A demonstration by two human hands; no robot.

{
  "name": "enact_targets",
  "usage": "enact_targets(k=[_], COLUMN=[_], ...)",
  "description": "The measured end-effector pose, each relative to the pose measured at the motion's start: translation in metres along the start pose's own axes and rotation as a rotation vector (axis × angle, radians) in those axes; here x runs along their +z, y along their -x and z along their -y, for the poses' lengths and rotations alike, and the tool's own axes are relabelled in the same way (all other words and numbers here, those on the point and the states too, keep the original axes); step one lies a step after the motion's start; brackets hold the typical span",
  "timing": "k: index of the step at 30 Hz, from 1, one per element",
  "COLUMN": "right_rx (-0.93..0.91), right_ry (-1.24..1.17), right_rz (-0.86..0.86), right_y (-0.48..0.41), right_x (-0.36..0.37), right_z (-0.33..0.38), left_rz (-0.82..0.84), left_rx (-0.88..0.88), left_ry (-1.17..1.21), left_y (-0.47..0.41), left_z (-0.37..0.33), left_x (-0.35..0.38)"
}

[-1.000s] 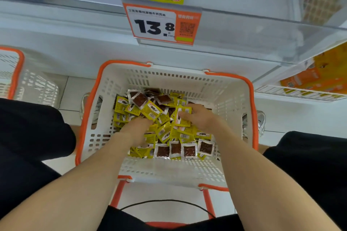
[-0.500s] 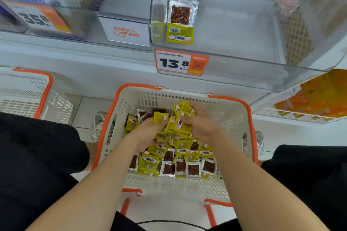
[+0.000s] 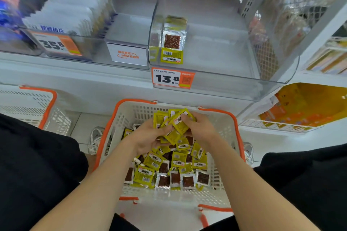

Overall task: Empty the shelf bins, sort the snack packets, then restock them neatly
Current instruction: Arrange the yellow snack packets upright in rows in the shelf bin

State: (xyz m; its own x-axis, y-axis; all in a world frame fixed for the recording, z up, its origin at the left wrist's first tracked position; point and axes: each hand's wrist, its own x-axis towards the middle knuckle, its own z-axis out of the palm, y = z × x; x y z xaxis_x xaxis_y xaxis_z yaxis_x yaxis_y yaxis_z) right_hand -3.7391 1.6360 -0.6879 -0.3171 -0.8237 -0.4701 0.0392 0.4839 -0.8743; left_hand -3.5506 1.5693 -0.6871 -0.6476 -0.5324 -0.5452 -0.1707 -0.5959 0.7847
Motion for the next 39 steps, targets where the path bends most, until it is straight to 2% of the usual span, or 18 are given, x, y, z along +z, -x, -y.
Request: enact_targets(k=[7,14,18,20,22,25,31,37,39], right_rx=[-0.017,-0.089,-0.115,-0.152,-0.228,-0.309,-0.307,-0.265,-0.242], right_ry=[-0.036,-0.078,-0.132,-0.032,0.129,0.226,0.387,0.2,0.125], right_rz=[0.025,-0.116,-0.024,0.03,0.011,0.0,-0.001,-0.137,-0.118], right_y=[-0.003,-0.003,-0.001,0.001,0.003,0.004,0.003,0.001,0.0], right_x=[-0.017,-0.011,-0.019,-0.015,-0.006,0.004,0.0,-0.005,-0.011], right_z=[0.0,0.0,0.007,0.01,0.011,0.005,0.006,0.006,0.008], left_rz=[-0.066,-0.18,-0.255,-0.245,-0.222,-0.186,-0.149,-0.273,-0.321], left_rx=[0.029,0.027,0.062,0.072,0.076,0.072,0.007,0.057,0.083], left_ry=[-0.021,-0.02,-0.01,0.024,0.093,0.208,0.226,0.306,0.279], left_y=[-0.002,-0.005,-0.009,-0.01,-0.011,-0.01,-0.008,-0.017,-0.018], left_z=[-0.008,-0.007,-0.008,-0.008,-0.008,-0.009,-0.01,-0.009,-0.007], left_x=[0.005,0.001,0.004,0.004,0.006,0.008,0.006,0.008,0.007])
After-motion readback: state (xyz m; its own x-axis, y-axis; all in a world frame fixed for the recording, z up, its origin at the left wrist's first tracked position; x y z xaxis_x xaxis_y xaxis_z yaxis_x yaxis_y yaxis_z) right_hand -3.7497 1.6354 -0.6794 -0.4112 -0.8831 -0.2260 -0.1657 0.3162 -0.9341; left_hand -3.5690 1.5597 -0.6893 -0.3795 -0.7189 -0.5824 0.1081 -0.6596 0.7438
